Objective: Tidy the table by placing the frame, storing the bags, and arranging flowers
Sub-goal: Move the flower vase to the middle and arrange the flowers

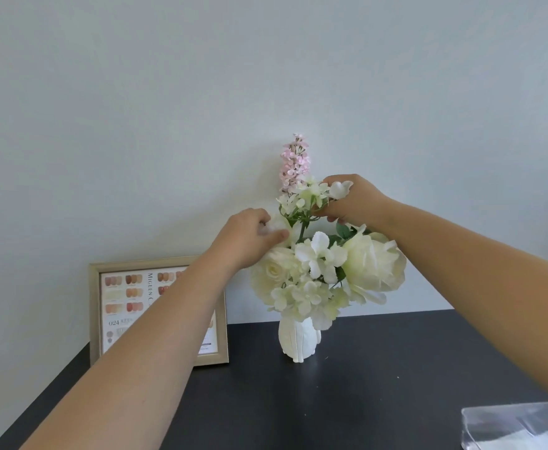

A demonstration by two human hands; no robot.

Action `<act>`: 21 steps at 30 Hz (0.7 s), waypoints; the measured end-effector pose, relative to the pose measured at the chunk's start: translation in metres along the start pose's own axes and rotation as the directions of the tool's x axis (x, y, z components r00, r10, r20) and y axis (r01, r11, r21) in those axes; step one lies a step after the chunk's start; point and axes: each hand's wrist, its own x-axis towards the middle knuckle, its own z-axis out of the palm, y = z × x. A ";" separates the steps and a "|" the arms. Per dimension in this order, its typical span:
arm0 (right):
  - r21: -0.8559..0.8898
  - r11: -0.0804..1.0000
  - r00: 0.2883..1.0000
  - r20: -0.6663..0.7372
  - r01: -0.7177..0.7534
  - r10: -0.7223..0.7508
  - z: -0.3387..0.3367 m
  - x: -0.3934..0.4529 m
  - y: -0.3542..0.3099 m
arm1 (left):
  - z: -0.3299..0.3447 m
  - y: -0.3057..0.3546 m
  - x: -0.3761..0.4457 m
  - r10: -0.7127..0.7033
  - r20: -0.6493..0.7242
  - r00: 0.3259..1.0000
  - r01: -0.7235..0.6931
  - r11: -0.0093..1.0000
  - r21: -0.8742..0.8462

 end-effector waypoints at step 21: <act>-0.189 0.972 0.974 0.199 0.143 -0.105 -0.004 0.004 0.014 | -0.002 -0.005 -0.020 0.080 0.070 0.994 -0.052 0.940 -0.336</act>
